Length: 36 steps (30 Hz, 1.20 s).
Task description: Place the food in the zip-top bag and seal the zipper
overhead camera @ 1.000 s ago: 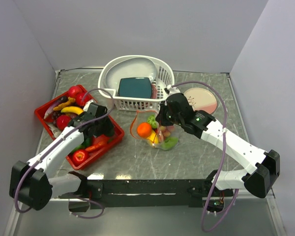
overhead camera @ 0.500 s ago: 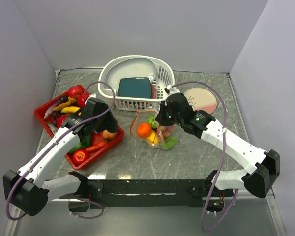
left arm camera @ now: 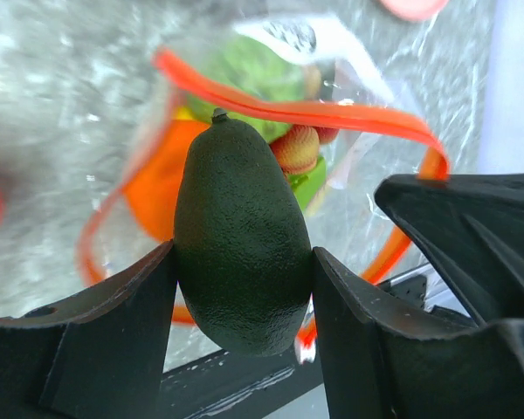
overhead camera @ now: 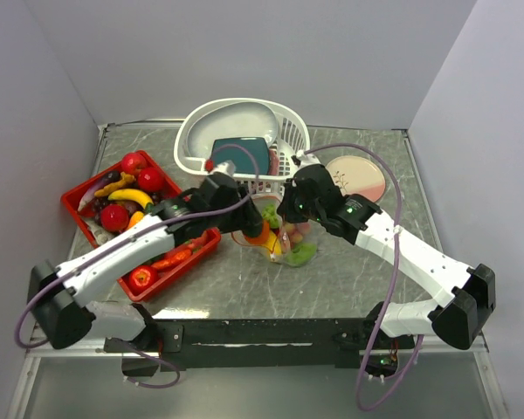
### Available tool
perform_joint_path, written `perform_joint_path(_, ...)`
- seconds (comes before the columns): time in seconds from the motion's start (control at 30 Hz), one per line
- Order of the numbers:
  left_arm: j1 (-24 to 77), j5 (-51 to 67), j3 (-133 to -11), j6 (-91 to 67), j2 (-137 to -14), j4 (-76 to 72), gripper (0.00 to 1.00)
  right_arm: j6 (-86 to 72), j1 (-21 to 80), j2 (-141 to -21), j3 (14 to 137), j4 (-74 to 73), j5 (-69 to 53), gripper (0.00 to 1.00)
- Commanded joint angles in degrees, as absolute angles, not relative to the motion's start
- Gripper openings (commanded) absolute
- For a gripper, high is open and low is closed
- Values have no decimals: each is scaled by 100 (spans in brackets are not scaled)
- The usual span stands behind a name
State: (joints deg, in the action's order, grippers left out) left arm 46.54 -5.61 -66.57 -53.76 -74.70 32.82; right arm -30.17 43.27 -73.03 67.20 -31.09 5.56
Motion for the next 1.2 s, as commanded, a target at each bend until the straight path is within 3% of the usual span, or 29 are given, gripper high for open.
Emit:
perform_joint_path(0.0, 4904, -580, -6969, -5607, -7944, 2638, 22, -3067, 4359, -7199, 7049, -3129, 738, 1)
perform_joint_path(0.3, 5098, -677, -7515, -5625, -8815, 2461, 41, -3138, 4386, -7032, 7040, -3208, 835, 1)
perform_joint_path(0.43, 5150, -624, -7471, -5581, -8833, 2435, 80, -3138, 4386, -6996, 7005, -3208, 914, 1)
perform_joint_path(0.53, 5159, -694, -7401, -5546, -8667, 2452, 95, -3138, 4386, -7005, 6987, -3199, 897, 1)
perform_joint_path(0.6, 5150, -755, -7374, -5511, -8544, 2487, 99, -3138, 4386, -7022, 6987, -3199, 896, 1)
perform_joint_path(0.8, 5150, -826, -7330, -5449, -8166, 2724, 97, -3120, 4377, -7014, 6970, -3155, 870, 2)
perform_joint_path(1.0, 5115, -1572, -7155, -5624, -7429, 3418, 70, -3094, 4377, -7005, 6926, -3111, 844, 1)
perform_joint_path(1.17, 4694, -2398, -6857, -6116, -6787, 4148, 69, -3076, 4386, -7022, 6891, -3059, 800, 2)
